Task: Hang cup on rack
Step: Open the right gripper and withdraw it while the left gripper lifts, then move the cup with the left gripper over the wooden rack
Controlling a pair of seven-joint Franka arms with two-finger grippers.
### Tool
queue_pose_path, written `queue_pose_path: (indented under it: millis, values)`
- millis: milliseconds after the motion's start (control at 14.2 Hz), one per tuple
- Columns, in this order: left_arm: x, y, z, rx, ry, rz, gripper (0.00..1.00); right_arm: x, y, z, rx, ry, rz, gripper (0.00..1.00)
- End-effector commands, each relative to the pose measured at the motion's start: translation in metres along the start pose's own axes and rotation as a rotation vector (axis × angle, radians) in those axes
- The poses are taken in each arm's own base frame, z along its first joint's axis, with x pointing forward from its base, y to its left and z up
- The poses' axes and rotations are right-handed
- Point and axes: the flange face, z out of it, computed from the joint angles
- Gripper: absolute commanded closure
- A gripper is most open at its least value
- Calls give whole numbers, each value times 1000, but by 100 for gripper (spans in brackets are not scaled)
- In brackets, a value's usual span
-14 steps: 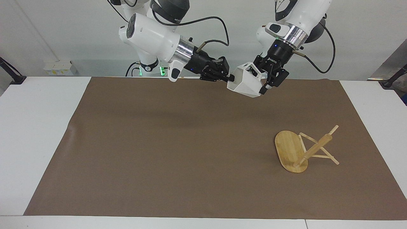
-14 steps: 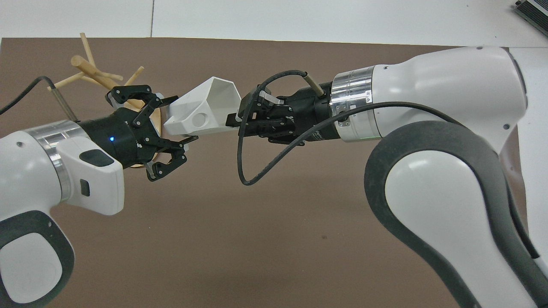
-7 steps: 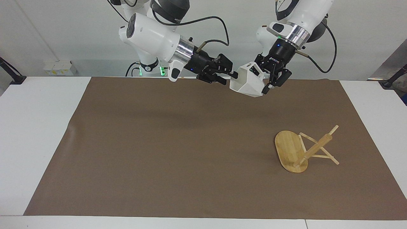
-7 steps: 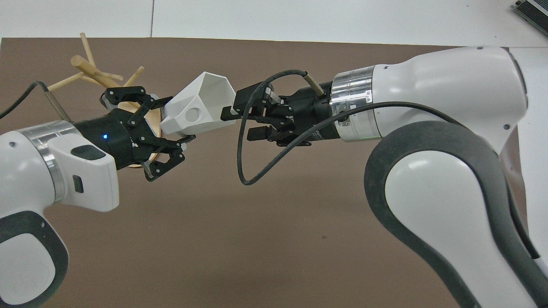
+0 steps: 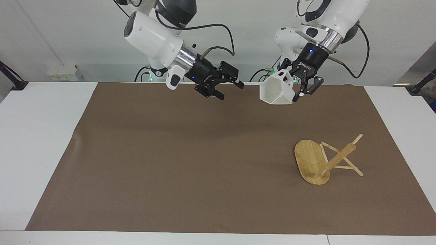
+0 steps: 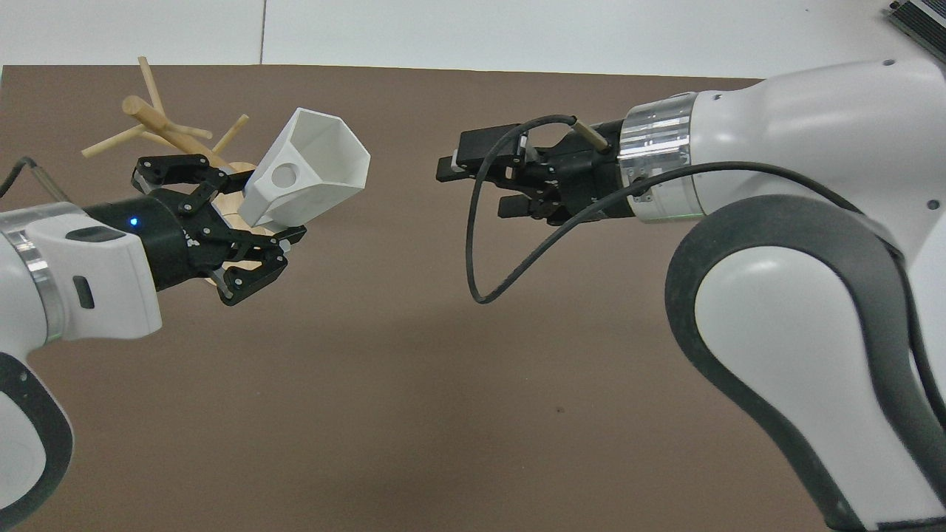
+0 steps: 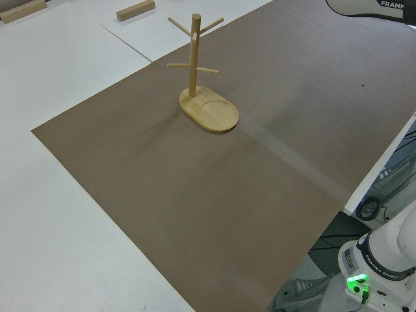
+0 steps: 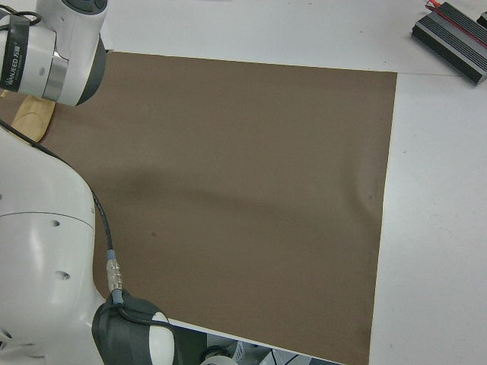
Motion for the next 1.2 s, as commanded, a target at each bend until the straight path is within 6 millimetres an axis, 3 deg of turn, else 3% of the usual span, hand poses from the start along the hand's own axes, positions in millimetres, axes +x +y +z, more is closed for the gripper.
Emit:
queue_pose_path:
  millis: [0,141,353,565,707,848,1131]
  values:
    - [-14,2,-6,41,-81,-135,100,13,41,-65,-164,38,-40,0]
    - [-23,5,-2,63,-191,-220,100,33,88,-109,-310,71,-149,0]
    - [-28,4,6,72,-234,-356,100,50,127,-167,-455,125,-360,0]
    - [-35,-1,20,76,-260,-468,100,55,163,-202,-737,131,-371,0]
    - [-43,-19,24,96,-263,-544,100,47,167,-204,-937,119,-357,0]
    - [-50,-36,54,82,-302,-608,100,39,172,-201,-941,133,-222,0]
    - [-67,-60,88,77,-327,-708,100,39,173,-199,-938,126,-223,0]
